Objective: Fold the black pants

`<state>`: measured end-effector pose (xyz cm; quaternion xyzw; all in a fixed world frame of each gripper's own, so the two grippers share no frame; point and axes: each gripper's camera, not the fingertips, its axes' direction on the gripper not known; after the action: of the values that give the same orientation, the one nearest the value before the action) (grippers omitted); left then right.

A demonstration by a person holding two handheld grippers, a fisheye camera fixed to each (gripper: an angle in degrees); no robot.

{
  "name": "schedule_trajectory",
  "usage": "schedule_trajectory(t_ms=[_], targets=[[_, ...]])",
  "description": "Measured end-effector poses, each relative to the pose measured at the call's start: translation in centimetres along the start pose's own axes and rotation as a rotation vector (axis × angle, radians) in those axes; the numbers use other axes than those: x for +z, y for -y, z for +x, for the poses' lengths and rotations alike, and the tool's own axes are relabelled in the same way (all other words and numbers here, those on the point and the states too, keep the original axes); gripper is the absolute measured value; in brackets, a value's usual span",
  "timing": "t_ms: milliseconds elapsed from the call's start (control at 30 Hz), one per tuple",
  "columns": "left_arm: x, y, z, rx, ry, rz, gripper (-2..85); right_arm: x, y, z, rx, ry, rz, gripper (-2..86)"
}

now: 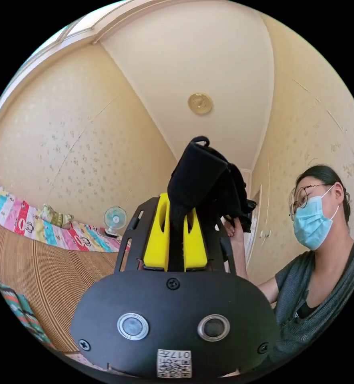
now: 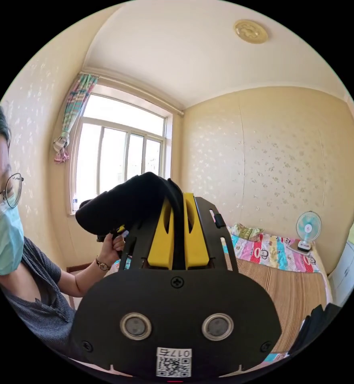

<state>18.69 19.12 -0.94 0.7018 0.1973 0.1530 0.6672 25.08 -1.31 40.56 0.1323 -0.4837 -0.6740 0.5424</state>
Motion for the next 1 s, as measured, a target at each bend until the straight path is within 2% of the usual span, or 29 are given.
schedule_trajectory(t_ms=[167, 233, 300, 433, 600, 667, 733, 800, 867, 933, 1000], targets=[[1.7, 9.5, 8.9, 0.190, 0.057, 0.100, 5.1, -2.2, 5.8, -4.7, -0.160, -0.037, 0.074, 4.0], [3.4, 12.2, 11.4, 0.269, 0.093, 0.082, 5.2, -2.2, 7.4, -5.5, -0.202, -0.061, 0.069, 3.6], [6.3, 14.6, 12.1, 0.282, 0.128, -0.010, 5.3, -1.4, 8.5, -5.7, -0.236, -0.096, 0.016, 3.3], [11.1, 14.1, 8.6, 0.247, 0.171, -0.202, 5.3, 4.7, 7.7, -3.8, -0.268, -0.132, -0.246, 3.1], [16.6, 4.5, -3.4, 0.128, 0.081, -0.438, 5.1, 14.4, -0.4, 2.0, -0.175, -0.002, -0.492, 4.1], [18.3, 0.2, -8.3, 0.064, 0.000, -0.530, 5.0, 20.0, -5.8, 6.0, -0.057, 0.106, -0.647, 4.7], [20.6, -4.2, -14.3, -0.103, -0.092, -0.689, 4.8, 25.2, -10.1, 8.9, 0.027, 0.196, -0.817, 5.1], [23.8, -9.4, -23.3, -0.432, -0.163, -0.880, 4.2, 30.8, -14.3, 11.7, 0.106, 0.292, -0.968, 5.4], [26.1, -10.3, -29.9, -0.619, -0.153, -0.888, 3.9, 38.2, -17.2, 16.4, 0.238, 0.387, -1.066, 5.5], [30.2, -6.4, -36.9, -0.621, -0.064, -0.855, 3.9, 43.4, -15.9, 21.7, 0.293, 0.345, -1.016, 5.7], [38.3, 4.0, -45.0, -0.347, 0.057, -0.795, 4.9, 48.7, -12.1, 27.5, 0.251, 0.198, -0.921, 6.1]])
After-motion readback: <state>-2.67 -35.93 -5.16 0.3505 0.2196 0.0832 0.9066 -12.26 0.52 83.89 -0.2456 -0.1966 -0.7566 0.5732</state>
